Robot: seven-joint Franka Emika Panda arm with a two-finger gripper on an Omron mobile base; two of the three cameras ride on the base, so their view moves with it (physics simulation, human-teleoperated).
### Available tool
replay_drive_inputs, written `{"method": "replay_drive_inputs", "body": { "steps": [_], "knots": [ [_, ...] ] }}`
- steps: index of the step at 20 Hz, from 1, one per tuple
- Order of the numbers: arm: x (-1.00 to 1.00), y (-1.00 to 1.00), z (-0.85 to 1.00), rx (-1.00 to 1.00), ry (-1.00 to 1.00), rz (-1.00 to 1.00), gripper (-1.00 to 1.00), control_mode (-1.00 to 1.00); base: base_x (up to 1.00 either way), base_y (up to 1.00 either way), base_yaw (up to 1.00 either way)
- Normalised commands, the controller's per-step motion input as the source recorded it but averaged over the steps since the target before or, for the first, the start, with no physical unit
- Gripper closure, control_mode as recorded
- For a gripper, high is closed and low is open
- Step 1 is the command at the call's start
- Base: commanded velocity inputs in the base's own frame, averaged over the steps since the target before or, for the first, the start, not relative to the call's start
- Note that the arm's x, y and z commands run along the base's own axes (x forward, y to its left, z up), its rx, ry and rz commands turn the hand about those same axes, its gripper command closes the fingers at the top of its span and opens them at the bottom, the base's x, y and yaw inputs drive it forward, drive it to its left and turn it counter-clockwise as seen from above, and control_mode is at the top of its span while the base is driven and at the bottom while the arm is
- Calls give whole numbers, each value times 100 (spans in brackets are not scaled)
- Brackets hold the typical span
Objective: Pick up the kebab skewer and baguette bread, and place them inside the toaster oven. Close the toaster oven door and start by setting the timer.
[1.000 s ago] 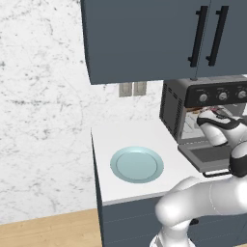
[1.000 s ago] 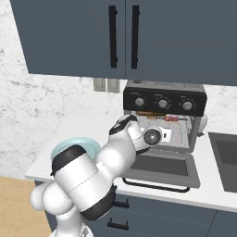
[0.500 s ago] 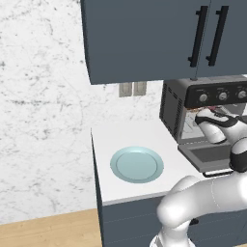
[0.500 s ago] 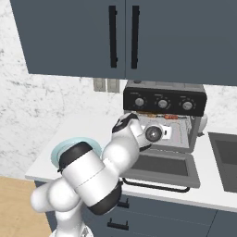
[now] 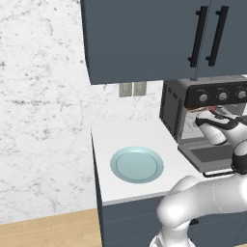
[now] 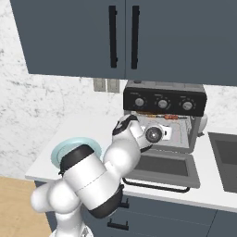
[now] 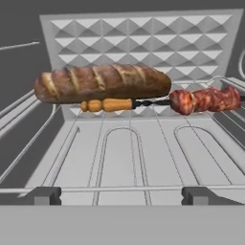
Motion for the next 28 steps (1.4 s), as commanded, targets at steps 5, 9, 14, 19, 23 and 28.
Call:
{"method": "replay_drive_inputs", "body": {
  "steps": [5,9,14,19,23,28],
  "knots": [
    [-67,-1,14,0,-1,-1,-100,-100,0,0,0],
    [-94,-12,35,0,0,-5,-100,-100,0,0,0],
    [-85,-36,43,0,1,-4,-100,-100,0,0,0],
    [-67,-62,15,0,6,0,-100,-100,0,0,0],
    [-76,-55,-7,0,6,0,-100,-100,0,0,0],
    [-69,-29,-27,0,4,0,-100,-100,0,0,0]
  ]
}}
